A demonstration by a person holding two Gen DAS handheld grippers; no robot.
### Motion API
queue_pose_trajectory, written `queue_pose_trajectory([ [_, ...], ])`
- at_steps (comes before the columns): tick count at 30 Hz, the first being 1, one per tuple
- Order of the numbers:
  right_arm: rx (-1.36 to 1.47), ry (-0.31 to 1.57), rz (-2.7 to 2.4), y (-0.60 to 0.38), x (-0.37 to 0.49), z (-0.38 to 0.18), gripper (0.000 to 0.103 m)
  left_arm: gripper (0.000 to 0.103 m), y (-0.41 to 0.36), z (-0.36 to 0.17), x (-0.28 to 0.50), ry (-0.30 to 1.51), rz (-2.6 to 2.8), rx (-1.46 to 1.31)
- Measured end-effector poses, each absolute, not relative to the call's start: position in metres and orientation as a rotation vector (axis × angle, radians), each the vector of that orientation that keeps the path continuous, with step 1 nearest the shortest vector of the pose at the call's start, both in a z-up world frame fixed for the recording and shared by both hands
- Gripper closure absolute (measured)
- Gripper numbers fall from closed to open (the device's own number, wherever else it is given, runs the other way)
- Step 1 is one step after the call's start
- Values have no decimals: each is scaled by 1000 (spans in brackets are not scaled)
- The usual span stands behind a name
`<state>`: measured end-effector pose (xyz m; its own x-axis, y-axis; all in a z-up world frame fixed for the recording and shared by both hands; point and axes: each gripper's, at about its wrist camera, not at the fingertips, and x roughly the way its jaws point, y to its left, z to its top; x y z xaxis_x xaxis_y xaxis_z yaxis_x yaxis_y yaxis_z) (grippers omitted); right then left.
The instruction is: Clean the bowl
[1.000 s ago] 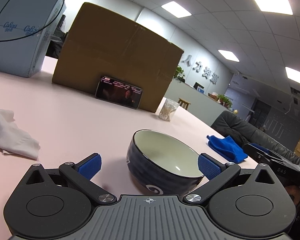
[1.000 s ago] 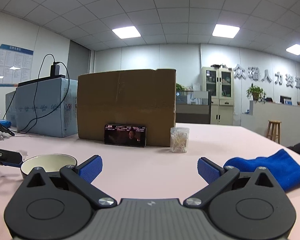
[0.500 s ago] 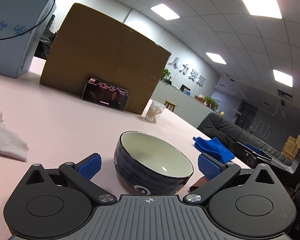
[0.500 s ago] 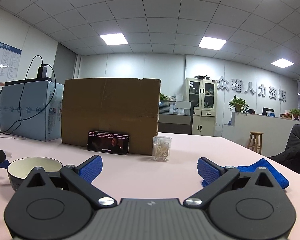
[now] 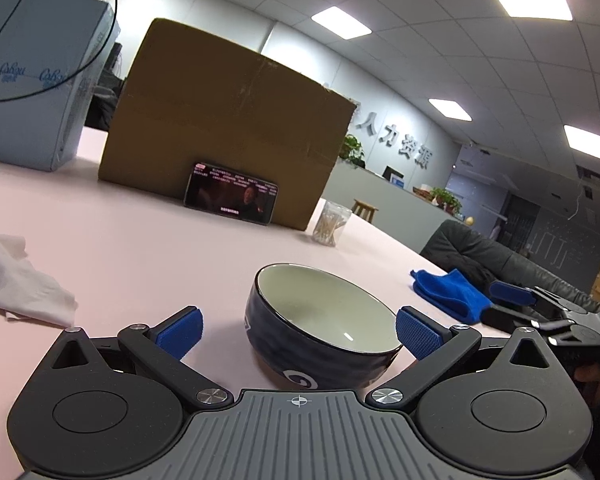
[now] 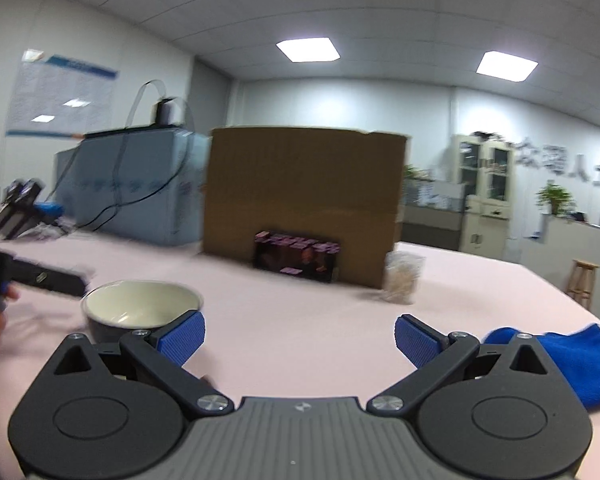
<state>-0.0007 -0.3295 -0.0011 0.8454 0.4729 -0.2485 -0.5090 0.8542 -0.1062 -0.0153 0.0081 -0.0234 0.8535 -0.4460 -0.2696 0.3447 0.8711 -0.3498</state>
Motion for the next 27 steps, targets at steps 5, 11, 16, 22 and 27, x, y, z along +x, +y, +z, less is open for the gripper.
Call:
queue_pose_trajectory([
  [5,-334,297,698,-322,-8,-3,0,0,10,-24,-15,354,-415,-305],
  [11,-395,396,823,-325,-17,-11,2,0,10,-24,-15,356,-408,-299],
  [16,-396,453,837,-322,-13,-17,11,0,11,-24,-16,352,-404,-299],
  [22,-374,502,824,-319,-2,-18,20,0,11,-25,-16,346,-408,-302],
  [27,-324,562,835,-317,8,-20,28,0,11,-25,-15,350,-410,-303],
])
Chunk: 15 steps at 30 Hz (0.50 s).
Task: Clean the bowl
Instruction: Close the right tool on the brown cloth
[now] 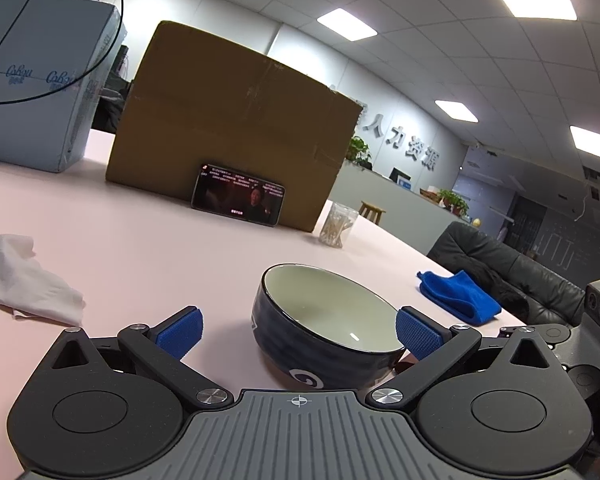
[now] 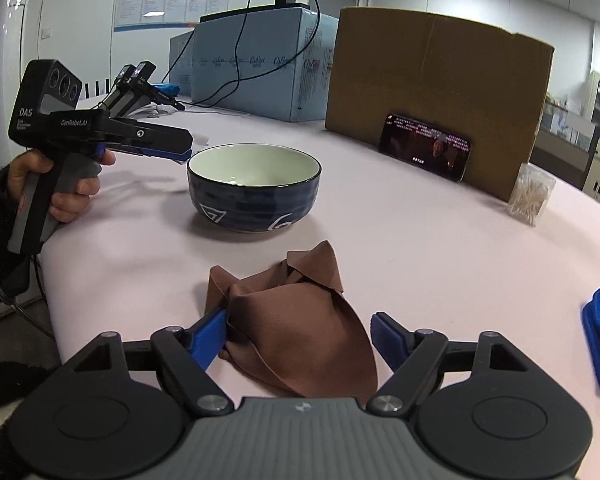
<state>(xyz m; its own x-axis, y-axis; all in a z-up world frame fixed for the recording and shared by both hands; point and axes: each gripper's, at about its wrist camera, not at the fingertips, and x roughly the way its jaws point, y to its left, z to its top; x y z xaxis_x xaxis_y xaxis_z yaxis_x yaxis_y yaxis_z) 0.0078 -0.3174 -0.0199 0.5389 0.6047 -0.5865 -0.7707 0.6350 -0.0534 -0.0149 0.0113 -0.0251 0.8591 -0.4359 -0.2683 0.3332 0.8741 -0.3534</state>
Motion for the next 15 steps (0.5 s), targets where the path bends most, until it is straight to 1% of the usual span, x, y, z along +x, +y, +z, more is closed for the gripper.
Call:
queue_pose_trajectory([
  [4,-276,594,851,-317,13,-21,37,0,12,-26,-14,357,-409,-303],
  [5,-270,597,853,-317,12,-21,41,0,12,-26,-13,358,-408,-303],
  [7,-259,596,856,-317,10,-21,46,0,11,-26,-13,362,-409,-301],
  [8,-254,596,857,-317,9,-21,49,0,11,-26,-12,366,-410,-300],
  [11,-234,591,855,-317,6,-21,62,0,10,-25,-11,370,-417,-289],
  [13,-232,577,840,-315,3,-20,73,0,8,-24,-12,372,-420,-276],
  [14,-235,568,831,-314,1,-19,81,0,7,-24,-11,374,-420,-270],
  [15,-235,557,826,-314,-2,-18,85,0,7,-24,-11,379,-419,-268],
])
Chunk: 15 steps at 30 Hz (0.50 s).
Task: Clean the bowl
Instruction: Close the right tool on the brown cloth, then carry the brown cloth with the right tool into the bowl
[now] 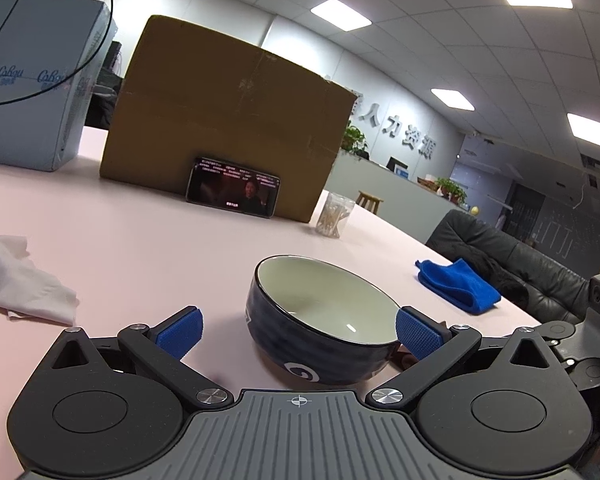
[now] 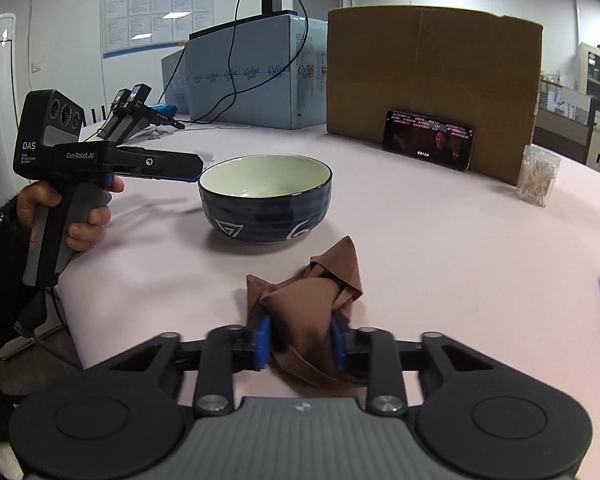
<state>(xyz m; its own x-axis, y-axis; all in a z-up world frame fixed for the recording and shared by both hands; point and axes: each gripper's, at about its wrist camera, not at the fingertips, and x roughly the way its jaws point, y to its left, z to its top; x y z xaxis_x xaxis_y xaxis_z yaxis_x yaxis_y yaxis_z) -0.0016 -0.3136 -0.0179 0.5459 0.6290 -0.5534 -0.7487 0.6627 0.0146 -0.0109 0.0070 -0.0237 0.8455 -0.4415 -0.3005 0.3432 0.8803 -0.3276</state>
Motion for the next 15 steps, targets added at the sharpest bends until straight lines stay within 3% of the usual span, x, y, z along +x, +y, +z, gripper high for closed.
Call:
queue_pose_trajectory([
  [15,-24,407,907,-307,22,35,90,0,14,-15,-3,385,-322,-314],
])
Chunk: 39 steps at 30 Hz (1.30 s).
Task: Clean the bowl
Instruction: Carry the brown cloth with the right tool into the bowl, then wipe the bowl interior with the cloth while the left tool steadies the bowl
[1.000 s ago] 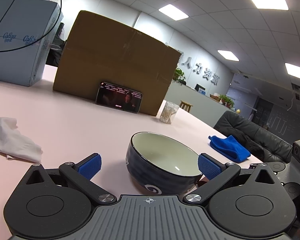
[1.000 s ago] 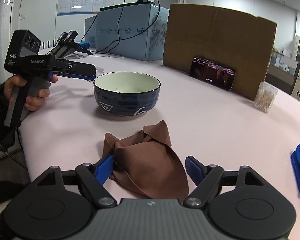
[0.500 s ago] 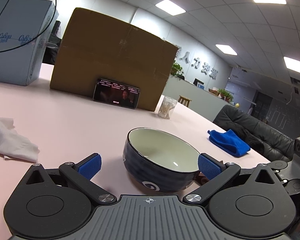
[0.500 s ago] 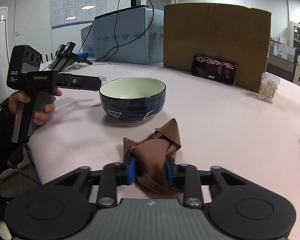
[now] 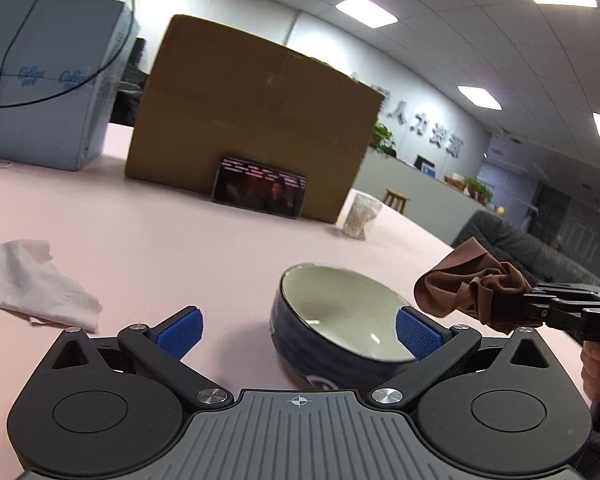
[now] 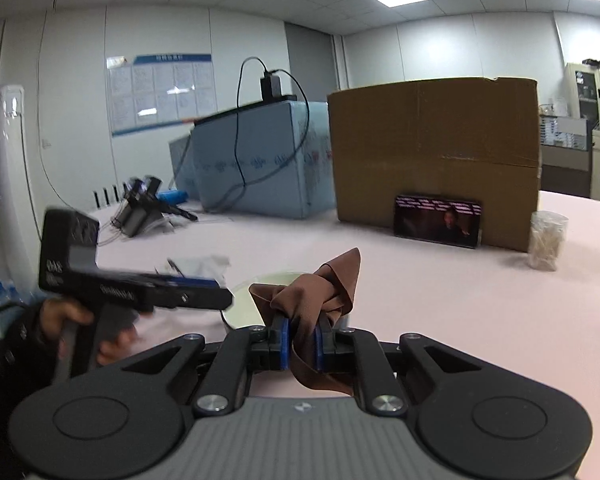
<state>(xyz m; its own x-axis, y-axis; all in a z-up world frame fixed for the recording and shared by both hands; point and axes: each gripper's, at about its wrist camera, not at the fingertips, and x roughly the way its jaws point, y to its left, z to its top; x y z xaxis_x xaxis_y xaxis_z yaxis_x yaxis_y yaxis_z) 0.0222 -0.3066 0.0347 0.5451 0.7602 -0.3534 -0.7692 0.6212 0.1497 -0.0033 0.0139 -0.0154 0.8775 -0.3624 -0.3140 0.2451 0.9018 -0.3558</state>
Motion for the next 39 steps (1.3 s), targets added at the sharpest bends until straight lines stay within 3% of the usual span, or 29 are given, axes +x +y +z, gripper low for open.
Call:
queue_pose_trajectory([
  [20,-239,734,909,-218,89,40,89,0,6,9,48,540,-289,35],
  [31,-383,863,927,-191,101,32,86,0,10,-10,54,541,-353,-2],
  [35,-415,863,919,-184,104,29,84,0,15,-10,54,534,-346,-30],
  [39,-417,863,917,-180,110,26,74,0,15,-9,51,527,-352,-31],
])
